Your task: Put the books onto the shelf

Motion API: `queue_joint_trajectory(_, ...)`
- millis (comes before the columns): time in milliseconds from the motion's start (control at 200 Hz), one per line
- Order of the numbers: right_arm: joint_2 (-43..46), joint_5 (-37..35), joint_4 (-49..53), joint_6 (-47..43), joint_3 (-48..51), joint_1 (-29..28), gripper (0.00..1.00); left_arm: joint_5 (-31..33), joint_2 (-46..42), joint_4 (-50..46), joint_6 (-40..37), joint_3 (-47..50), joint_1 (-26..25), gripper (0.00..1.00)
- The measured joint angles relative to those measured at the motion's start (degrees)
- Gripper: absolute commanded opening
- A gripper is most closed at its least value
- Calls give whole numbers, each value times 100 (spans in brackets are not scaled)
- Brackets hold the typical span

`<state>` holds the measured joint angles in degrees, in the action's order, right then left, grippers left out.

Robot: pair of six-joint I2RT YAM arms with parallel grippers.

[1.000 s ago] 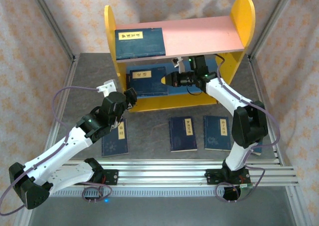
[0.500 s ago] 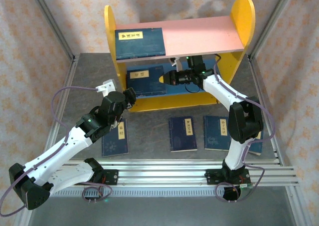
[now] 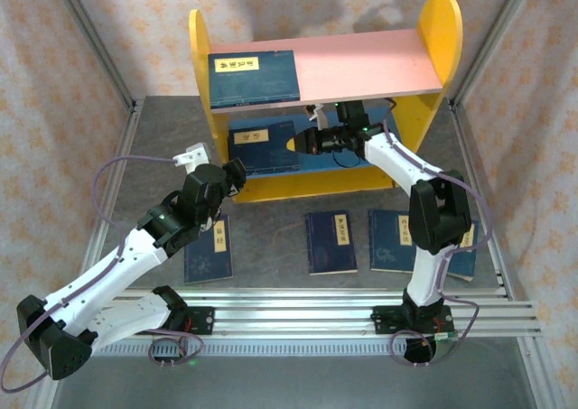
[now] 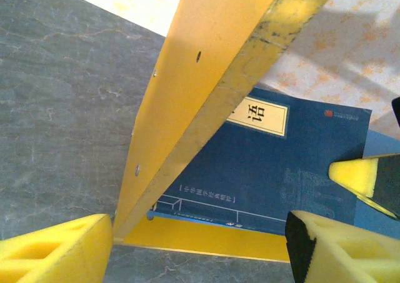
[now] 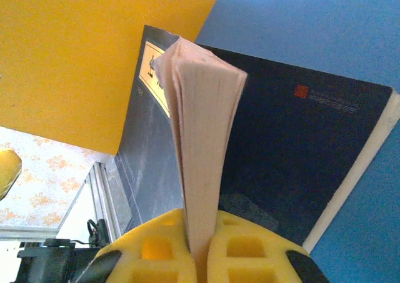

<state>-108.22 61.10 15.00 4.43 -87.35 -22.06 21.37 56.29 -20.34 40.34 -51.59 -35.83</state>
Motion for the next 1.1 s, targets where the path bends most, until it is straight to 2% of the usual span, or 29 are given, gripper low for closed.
queue_joint_trajectory(325,-63,0,-2,42,-9,0,2,-44,74,2,-39,0,37,73)
queue_joint_trajectory(896,-129,-20,-2,157,-90,0,19,-131,74,4,-39,0,39,73)
queue_joint_trajectory(1101,-188,-20,2,151,-208,7,18,-146,72,4,-37,0,39,73)
